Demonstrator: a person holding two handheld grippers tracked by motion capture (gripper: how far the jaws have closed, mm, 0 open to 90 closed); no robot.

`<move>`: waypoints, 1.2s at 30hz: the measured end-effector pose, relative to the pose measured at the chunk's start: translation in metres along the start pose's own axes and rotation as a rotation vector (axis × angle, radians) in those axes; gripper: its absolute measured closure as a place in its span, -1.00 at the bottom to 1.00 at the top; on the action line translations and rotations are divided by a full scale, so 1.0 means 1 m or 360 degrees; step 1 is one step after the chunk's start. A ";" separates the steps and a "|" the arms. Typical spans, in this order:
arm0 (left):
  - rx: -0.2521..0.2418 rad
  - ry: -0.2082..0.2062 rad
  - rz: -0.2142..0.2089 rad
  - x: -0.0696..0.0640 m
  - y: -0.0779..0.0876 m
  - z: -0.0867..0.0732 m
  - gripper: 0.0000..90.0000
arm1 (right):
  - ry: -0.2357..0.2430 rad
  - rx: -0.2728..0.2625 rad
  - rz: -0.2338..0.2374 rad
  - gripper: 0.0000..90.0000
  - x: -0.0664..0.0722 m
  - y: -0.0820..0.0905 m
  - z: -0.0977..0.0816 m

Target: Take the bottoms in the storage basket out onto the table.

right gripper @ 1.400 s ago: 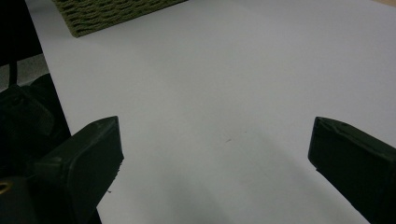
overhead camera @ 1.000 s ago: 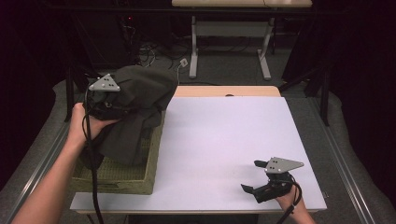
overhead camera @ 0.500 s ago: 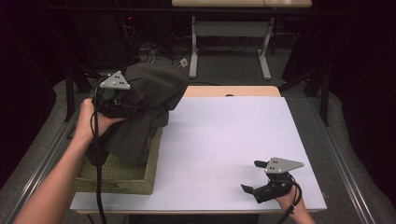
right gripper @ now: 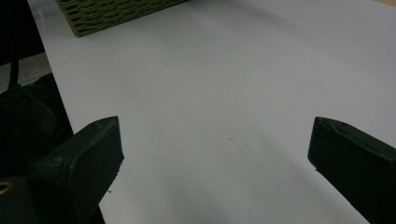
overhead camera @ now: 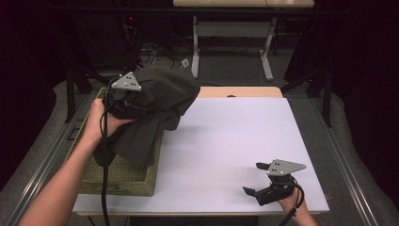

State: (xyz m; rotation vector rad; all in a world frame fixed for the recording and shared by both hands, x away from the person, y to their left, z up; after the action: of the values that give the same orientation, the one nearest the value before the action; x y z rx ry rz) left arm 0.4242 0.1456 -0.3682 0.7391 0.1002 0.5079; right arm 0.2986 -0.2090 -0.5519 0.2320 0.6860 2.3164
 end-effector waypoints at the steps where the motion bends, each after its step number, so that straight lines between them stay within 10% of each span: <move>1: 0.0002 -0.0004 -0.0002 -0.001 -0.001 0.001 0.35 | -0.0002 -0.0009 -0.0005 -0.93 0.000 -0.001 0.000; 36: -0.0002 -0.0111 -0.0104 -0.020 -0.029 0.036 0.35 | 0.0008 -0.0005 0.0015 -0.93 0.002 -0.001 0.001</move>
State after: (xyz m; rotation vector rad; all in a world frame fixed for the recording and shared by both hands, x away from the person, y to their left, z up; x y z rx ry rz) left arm 0.4284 0.0953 -0.3627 0.7493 0.0587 0.4197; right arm 0.2982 -0.2067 -0.5522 0.2282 0.6851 2.3276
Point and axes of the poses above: each handheld gripper's, and its own axes: y roughly backward along the jaws, z roughly out of its top, x roughly to its left, the point moved 7 cm from there along -y, roughly forward along the jaws, and after that the axes turned 7 degrees about -z, right-handed, at the moved point
